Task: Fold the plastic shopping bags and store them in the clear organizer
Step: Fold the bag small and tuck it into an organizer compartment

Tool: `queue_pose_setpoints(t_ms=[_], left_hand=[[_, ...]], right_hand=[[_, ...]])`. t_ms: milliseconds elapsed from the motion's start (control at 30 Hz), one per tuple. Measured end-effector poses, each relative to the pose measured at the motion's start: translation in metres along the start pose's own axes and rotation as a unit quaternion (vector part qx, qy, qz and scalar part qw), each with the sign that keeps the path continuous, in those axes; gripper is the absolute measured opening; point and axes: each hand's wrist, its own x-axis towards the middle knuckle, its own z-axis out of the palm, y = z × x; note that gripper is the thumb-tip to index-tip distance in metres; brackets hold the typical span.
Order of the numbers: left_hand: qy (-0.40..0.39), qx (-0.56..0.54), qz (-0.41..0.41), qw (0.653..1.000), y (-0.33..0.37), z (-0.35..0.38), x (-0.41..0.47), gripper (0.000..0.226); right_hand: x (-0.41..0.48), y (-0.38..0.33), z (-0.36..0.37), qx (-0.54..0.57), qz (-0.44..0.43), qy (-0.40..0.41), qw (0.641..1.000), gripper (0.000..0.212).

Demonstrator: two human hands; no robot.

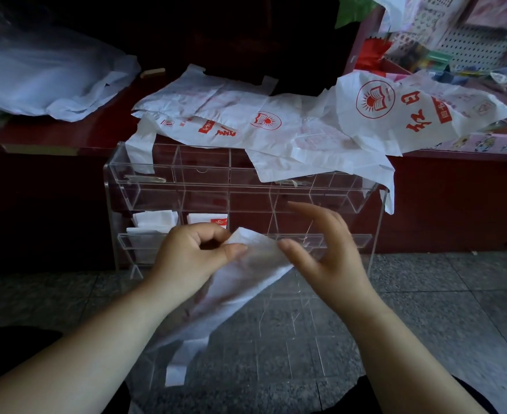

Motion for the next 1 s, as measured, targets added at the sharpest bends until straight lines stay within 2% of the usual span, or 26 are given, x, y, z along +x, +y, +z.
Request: queue_pose_setpoints(t_ms=[100,167,233,333,400,467,567,667,833,933,1000], left_hand=[[-0.018,0.008,0.006,1.0,-0.001,0.009,-0.003,0.029],[-0.03,0.02,0.011,0.999,-0.002,0.013,-0.004,0.024],[-0.046,0.035,0.005,0.998,-0.005,0.015,-0.004,0.019],[-0.062,0.053,-0.023,0.996,-0.013,0.018,-0.001,0.031],[-0.074,0.077,-0.051,0.993,-0.018,0.021,0.0,0.042],[-0.087,0.107,-0.066,0.988,-0.022,0.021,0.0,0.046],[-0.099,0.126,-0.079,0.984,-0.024,0.017,0.003,0.043],[-0.135,0.142,-0.101,0.975,-0.027,0.005,0.009,0.038],[-0.187,0.176,-0.14,0.956,-0.03,-0.022,0.024,0.052],[-0.174,0.196,-0.149,0.954,-0.029,-0.04,0.029,0.043],[-0.126,0.172,-0.142,0.967,-0.028,-0.046,0.03,0.036]], right_hand=[[0.001,-0.003,0.017,-0.07,-0.08,-0.006,0.994,0.035],[0.001,0.001,0.026,-0.079,-0.096,-0.001,0.992,0.028],[0.002,0.003,0.027,-0.022,-0.065,-0.015,0.998,0.026],[-0.001,0.005,0.027,0.07,0.026,-0.042,0.996,0.008],[0.0,0.008,0.024,0.101,0.062,-0.024,0.993,0.026],[0.004,0.011,0.016,0.114,0.098,0.016,0.988,0.032],[0.01,0.019,-0.001,0.115,0.137,0.085,0.98,0.025],[0.015,0.03,-0.017,0.096,0.158,0.138,0.973,0.028],[0.021,0.048,-0.032,0.075,0.214,0.197,0.954,0.012],[0.024,0.055,-0.04,0.067,0.244,0.225,0.941,0.007],[0.025,0.061,-0.047,0.08,0.276,0.256,0.923,0.007]])
